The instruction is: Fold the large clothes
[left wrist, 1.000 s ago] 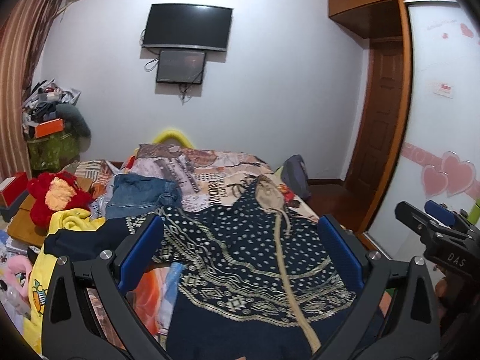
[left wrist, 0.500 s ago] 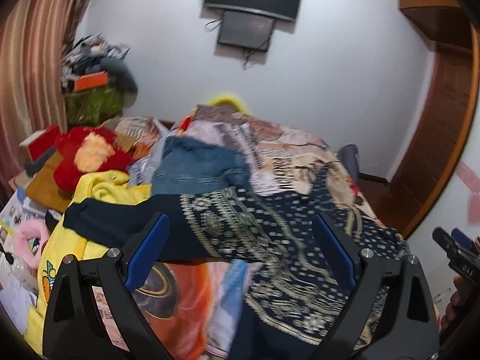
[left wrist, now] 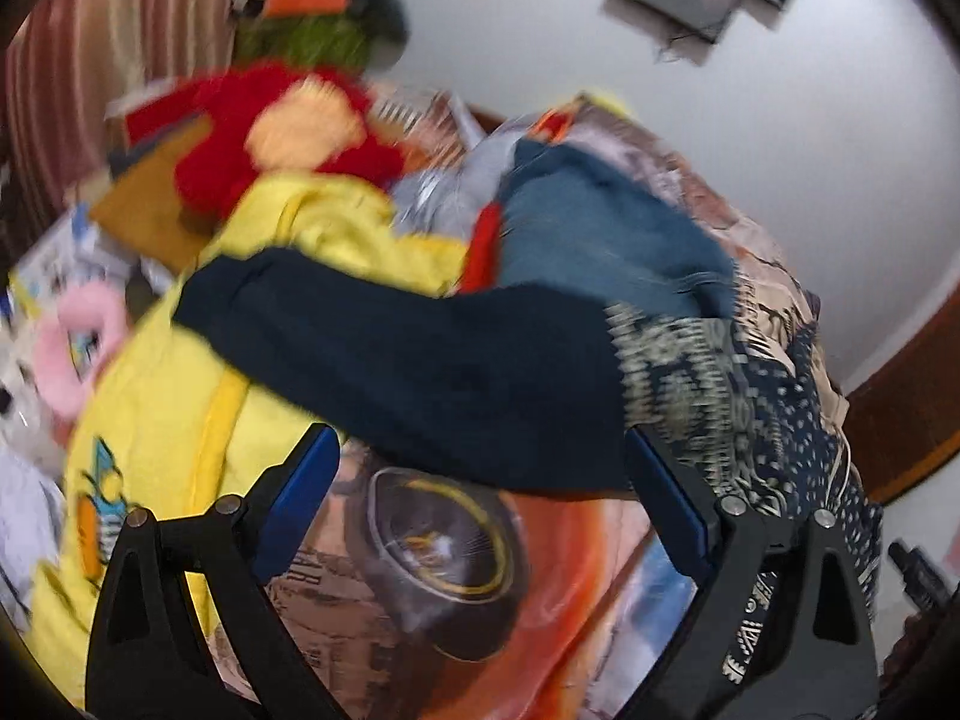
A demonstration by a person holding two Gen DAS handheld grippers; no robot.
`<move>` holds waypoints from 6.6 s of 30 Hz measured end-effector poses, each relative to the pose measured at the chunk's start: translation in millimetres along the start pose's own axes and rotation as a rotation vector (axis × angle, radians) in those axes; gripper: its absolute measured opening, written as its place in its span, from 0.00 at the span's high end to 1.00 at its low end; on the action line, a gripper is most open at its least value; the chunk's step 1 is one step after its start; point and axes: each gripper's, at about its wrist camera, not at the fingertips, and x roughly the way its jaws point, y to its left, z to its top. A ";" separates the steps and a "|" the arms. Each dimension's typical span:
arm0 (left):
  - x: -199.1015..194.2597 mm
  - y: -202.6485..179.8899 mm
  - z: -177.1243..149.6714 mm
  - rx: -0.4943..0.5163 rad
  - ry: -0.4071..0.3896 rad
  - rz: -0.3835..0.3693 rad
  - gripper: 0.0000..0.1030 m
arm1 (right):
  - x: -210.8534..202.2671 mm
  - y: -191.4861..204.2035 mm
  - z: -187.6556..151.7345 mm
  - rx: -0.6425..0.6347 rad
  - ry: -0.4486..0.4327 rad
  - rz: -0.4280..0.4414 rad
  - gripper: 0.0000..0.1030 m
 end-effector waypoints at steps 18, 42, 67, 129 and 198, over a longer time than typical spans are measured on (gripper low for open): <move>81.1 98.0 20.0 -0.342 0.107 -0.091 0.52 | 22.5 19.2 -4.5 -0.098 0.067 0.007 0.02; -71.5 -93.4 82.0 0.193 -0.345 0.029 0.96 | -15.3 -14.3 15.5 -0.045 -0.009 0.032 0.02; -28.3 -399.4 -31.8 0.753 -0.105 -0.400 0.96 | -20.9 -84.8 8.7 0.056 -0.044 -0.004 0.02; 105.3 -198.3 -74.4 0.582 0.365 -0.138 0.40 | 85.8 6.1 6.9 -0.175 0.192 0.110 0.86; -2.6 -299.8 -52.7 0.685 0.022 -0.228 0.34 | -41.7 -237.4 -33.2 0.393 0.052 -0.082 0.35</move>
